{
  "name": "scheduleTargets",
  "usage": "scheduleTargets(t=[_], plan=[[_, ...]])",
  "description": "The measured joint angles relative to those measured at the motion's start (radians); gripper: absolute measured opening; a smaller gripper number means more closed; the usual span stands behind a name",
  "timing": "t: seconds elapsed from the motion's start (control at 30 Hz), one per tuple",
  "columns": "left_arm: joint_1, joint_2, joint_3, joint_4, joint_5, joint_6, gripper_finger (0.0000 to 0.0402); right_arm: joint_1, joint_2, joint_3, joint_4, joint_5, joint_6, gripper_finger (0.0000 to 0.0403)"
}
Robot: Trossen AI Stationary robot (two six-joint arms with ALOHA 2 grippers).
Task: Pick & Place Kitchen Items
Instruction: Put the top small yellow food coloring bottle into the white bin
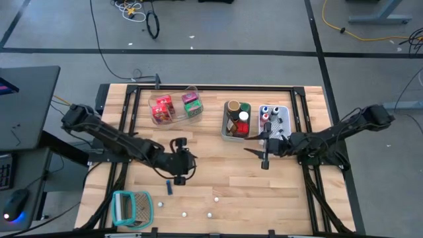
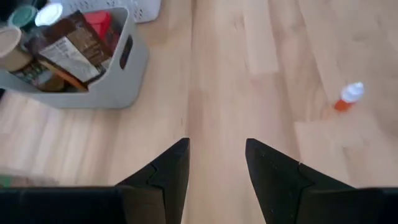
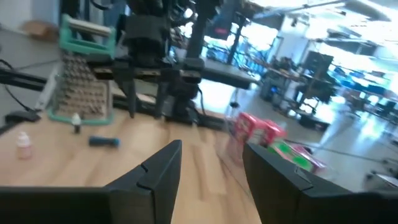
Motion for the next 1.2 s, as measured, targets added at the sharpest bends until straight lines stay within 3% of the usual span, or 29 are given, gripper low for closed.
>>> scheduleTargets(t=[0.3,0.63,0.9,1.07,1.2], plan=[[-0.077,-0.020,0.000,-0.141,-0.047,-0.093,0.0166,0.000,0.204,0.100,0.075,-0.142,0.046,0.0183],[-0.122,-0.032,0.000,-0.217,-0.146,-0.127,0.0166,0.012,0.530,0.293,0.065,-0.433,0.129,0.0183],[-0.122,-0.032,0.001,-0.209,-0.152,-0.114,0.0166,0.051,0.800,0.446,0.063,-0.544,0.131,0.0183],[-0.122,-0.032,0.001,-0.208,-0.163,-0.110,0.0166,0.084,0.908,0.494,0.064,-0.567,0.209,0.0183],[-0.122,-0.032,0.001,-0.200,-0.170,-0.089,0.0166,0.105,0.962,0.522,0.070,-0.570,0.157,0.0183]])
